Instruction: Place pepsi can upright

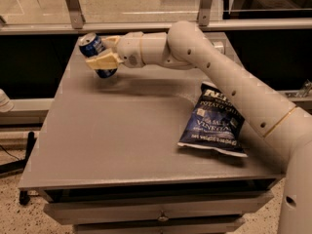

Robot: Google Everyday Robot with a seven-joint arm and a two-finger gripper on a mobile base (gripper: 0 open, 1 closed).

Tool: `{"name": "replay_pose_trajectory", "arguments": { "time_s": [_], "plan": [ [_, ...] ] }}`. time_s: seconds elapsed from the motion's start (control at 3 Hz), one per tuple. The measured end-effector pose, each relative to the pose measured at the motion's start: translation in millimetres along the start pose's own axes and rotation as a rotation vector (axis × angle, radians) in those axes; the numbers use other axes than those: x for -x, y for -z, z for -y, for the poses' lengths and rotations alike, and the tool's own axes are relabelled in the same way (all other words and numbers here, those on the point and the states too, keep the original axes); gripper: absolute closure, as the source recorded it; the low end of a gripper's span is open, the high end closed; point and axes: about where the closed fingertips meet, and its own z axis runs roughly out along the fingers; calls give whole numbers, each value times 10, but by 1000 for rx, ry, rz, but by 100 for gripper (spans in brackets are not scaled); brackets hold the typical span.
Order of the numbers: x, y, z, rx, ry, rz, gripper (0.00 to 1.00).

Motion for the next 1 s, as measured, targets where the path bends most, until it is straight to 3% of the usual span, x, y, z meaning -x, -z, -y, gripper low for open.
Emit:
{"name": "replay_pose_trajectory", "arguments": {
  "time_s": [0.33,0.67,1.0],
  "plan": [
    [-127,12,-29,1,-6,-27,100],
    [-233,57,-60,-9,-17,-50,84],
    [-285,88,-71,-18,-24,-59,59]
  ]
}}
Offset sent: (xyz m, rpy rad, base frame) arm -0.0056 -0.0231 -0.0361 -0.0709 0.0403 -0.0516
